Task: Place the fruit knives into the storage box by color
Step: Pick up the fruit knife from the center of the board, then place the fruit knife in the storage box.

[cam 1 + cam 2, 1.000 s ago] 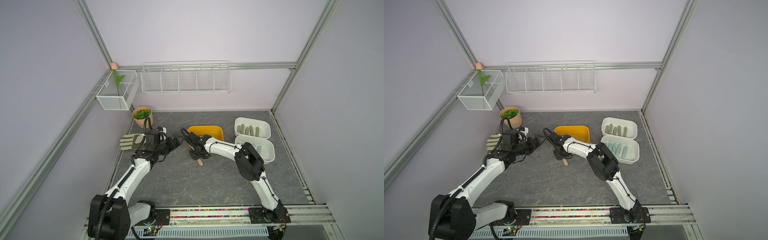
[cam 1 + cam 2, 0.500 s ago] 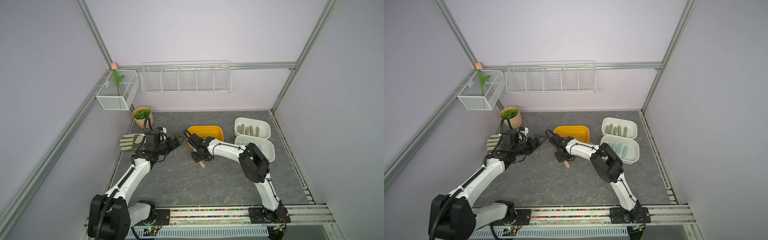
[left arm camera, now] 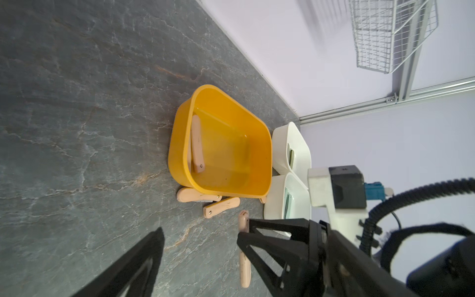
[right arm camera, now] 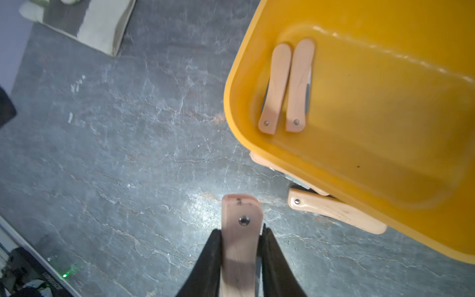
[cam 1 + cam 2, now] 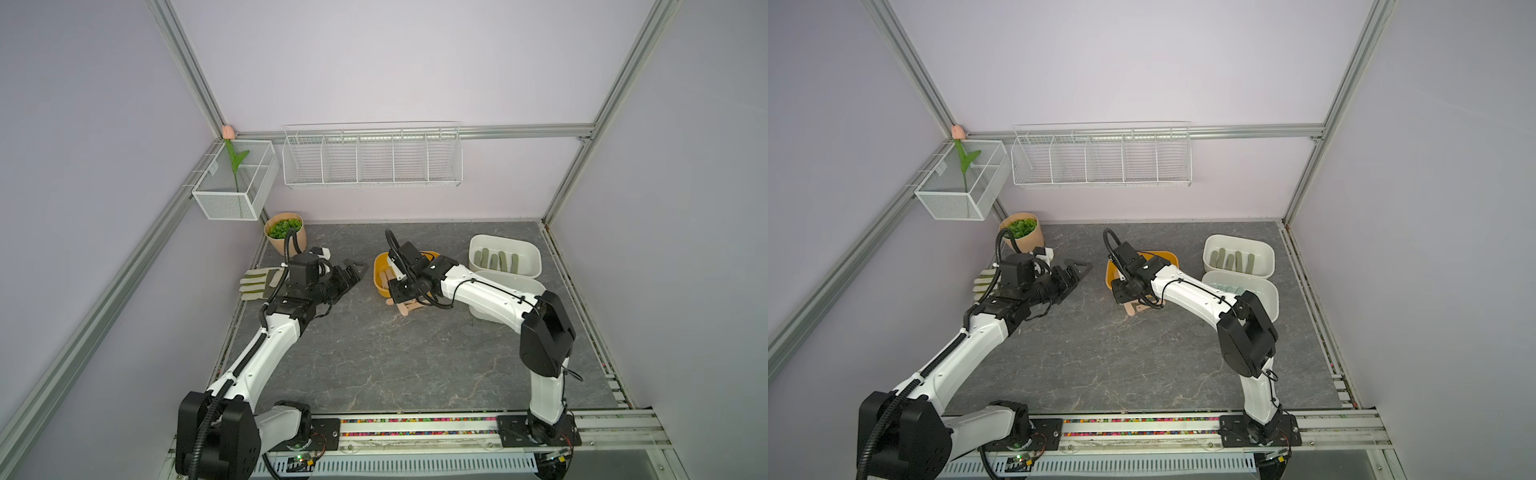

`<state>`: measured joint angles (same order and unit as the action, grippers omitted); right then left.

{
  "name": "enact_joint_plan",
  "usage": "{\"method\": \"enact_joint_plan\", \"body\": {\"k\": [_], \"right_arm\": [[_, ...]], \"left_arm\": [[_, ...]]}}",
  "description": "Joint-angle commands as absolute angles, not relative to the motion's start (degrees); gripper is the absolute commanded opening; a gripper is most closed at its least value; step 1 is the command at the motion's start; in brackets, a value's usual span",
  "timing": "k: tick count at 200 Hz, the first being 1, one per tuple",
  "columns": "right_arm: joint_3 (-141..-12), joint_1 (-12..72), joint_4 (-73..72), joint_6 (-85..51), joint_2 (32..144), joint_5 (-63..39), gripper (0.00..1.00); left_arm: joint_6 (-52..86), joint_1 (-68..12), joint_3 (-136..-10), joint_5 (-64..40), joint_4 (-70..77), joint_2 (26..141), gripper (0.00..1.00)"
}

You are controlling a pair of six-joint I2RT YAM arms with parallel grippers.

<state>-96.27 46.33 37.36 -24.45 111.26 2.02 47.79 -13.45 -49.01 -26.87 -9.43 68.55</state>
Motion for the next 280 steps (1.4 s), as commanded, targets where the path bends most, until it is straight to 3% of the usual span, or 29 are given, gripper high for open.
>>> {"method": "enact_joint_plan", "body": {"k": [1,132,280], "right_arm": [[-99.1,43.2,36.8,-27.2,110.0,0.0,0.27],[-117.4,35.4,35.5,-37.6,129.6,-3.8,0.27],[-122.6,33.8,35.3,-36.6,140.2,-1.4,0.27]], "left_arm": [[48.2,-13.2,-52.8,-27.1,-8.8,69.2,0.99],[42.9,-14.4,-63.2,-30.8,-11.4,84.3,0.99],[43.2,-15.1,-64.1,-32.3,-8.5,88.4,0.99]]}}
